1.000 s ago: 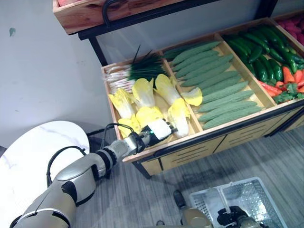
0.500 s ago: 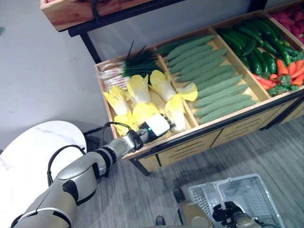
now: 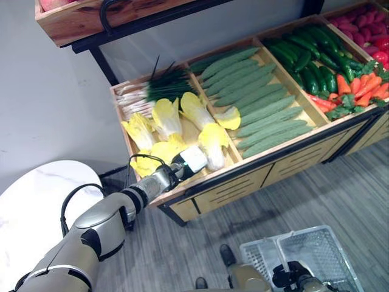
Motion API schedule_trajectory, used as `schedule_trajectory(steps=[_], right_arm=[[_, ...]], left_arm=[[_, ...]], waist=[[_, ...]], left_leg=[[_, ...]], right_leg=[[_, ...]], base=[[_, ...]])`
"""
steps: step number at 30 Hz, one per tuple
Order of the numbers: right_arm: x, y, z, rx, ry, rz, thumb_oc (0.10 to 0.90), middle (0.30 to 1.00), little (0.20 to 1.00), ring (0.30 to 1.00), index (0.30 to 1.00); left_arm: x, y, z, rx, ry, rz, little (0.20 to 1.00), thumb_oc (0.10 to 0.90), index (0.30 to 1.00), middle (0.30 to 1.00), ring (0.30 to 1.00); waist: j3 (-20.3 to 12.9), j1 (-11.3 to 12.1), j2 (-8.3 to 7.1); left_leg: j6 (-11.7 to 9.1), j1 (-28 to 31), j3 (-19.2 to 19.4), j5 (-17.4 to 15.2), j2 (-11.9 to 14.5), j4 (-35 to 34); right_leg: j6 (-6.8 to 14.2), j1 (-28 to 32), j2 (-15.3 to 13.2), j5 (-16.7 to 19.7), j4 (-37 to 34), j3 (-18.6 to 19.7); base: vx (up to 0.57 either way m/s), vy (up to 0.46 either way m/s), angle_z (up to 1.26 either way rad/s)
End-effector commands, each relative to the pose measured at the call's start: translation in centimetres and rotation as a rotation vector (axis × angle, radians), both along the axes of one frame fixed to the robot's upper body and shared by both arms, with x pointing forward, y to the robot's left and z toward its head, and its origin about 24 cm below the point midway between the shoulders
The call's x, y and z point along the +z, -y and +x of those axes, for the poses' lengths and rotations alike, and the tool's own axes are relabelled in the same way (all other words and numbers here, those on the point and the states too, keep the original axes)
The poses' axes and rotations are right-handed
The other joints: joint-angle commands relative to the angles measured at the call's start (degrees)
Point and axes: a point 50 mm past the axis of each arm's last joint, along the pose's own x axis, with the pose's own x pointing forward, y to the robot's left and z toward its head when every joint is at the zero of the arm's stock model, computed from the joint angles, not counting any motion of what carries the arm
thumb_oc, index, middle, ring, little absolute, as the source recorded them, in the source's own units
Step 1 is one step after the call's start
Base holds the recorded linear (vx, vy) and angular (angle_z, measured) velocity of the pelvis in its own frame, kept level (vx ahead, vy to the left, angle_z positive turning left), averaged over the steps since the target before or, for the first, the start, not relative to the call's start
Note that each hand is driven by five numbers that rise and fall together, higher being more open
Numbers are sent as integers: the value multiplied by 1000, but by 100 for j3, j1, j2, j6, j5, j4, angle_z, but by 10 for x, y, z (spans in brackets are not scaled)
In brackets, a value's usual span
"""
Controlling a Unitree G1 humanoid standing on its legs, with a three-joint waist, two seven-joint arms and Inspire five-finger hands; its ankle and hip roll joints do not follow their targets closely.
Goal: Get the vegetables into the basket
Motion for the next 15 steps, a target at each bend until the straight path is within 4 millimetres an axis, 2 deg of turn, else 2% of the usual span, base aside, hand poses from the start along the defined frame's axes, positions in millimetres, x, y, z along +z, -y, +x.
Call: schedule_trajectory(steps=[1,5,8,11,15], right_arm=[[2,-13,16,73,77,45,400,300,300,300,300],[2,-15,16,74,79,52,400,300,300,300,300],[-1,-17,7,45,68,67,400,300,300,300,300],[-3,-18,1,-9,59,77,400,300,300,300,300],[-5,-18,-4,-33,43,87,400,300,300,300,300]], left_arm=[[13,-21,17,147,51,-3,300,400,300,300,300],[19,-17,19,139,61,-41,300,400,300,300,300],[51,-5,23,93,110,-218,300,400,300,300,300],[84,1,19,25,147,-398,300,400,300,300,300],[97,3,13,-11,153,-478,300,400,300,300,300]], waist=[[7,-242,-195],[11,-212,-193],[-16,-82,-202],[-54,72,-255],[-114,143,-315]], left_leg=[[-311,-248,-273,95,-92,-9],[-312,-226,-287,89,-88,-9],[-304,-160,-379,91,-107,-9],[-301,-101,-519,95,-136,-9],[-302,-54,-602,97,-155,-9]], right_leg=[[445,1026,-213,-507,-366,186],[448,1055,-210,-520,-366,178],[437,1153,-227,-560,-366,107],[426,1268,-247,-625,-366,-35],[411,1343,-253,-645,-366,-110]], base=[[0,0,0],[-1,-7,-4],[4,-5,1],[-4,-28,15],[-12,-16,21]])
